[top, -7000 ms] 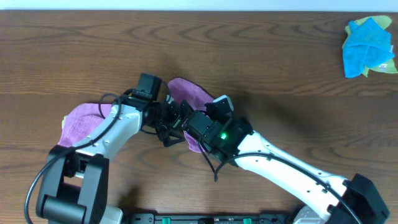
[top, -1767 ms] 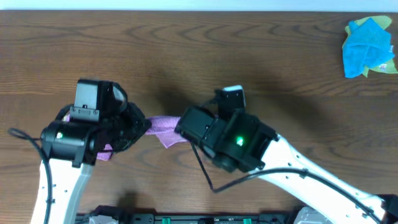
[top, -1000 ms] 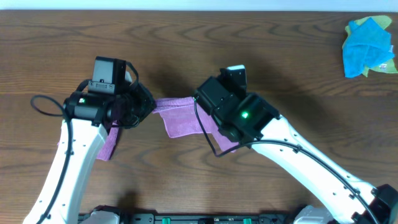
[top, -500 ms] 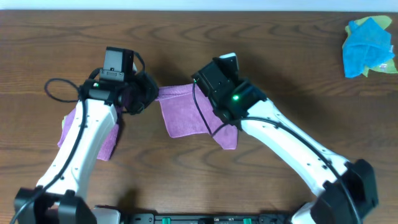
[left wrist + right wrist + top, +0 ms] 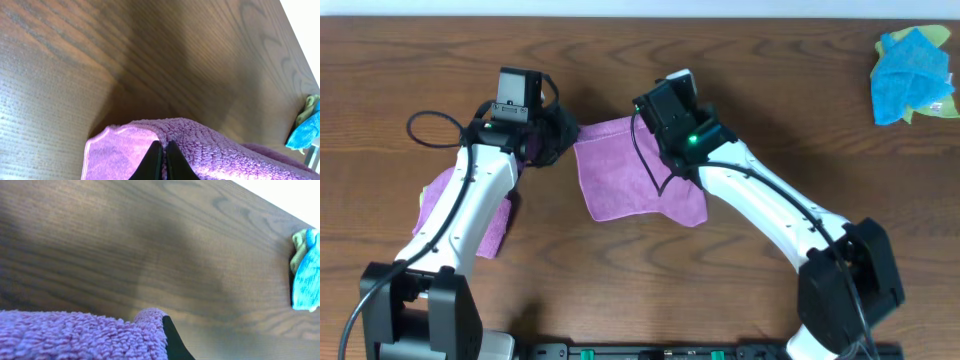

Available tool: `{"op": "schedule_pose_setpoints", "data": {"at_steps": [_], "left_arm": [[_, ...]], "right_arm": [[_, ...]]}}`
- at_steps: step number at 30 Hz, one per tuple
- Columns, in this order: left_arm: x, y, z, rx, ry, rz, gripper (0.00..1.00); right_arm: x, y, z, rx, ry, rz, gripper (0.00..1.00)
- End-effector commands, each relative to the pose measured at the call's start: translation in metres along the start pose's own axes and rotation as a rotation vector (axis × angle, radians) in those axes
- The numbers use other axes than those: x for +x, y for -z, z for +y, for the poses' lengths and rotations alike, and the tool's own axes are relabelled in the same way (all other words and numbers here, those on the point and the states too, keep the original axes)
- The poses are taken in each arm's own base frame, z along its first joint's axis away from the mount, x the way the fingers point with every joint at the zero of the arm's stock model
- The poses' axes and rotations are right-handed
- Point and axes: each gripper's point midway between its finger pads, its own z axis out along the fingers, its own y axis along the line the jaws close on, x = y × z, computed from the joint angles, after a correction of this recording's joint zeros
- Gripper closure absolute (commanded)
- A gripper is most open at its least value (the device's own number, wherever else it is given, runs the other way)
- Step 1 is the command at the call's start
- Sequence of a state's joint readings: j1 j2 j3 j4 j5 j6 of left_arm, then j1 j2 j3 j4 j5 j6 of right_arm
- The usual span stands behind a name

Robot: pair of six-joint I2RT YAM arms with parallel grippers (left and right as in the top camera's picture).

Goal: Fold the cloth

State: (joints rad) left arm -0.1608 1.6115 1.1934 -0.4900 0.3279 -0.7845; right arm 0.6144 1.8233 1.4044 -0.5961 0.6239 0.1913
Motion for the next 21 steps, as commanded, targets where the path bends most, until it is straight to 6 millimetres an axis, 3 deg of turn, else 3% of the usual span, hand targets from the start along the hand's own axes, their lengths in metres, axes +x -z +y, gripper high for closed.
{"op": "schedule_pose_setpoints", "data": {"at_steps": [1,5,10,21], "left_arm": [[-0.015,-0.005,-0.001,-0.016,-0.017,-0.050,0.94],[-0.021,-0.019,-0.001,-0.006,-0.020,-0.059,0.94],[-0.027,-0.034,-0.002,0.007,-0.025,-0.072,0.94],[-0.036,-0.077,0.002,0.019,-0.038,-0.087,0.94]], "right_arm": [[-0.005,-0.010,-0.011,0.036,0.050,-0.014,0.99],[-0.018,-0.022,-0.017,0.048,0.047,-0.058,0.99],[-0.020,-0.045,-0.021,0.067,0.031,-0.065,0.99],[-0.014,-0.086,0.006,0.044,0.070,-0.078,0.99]]}}
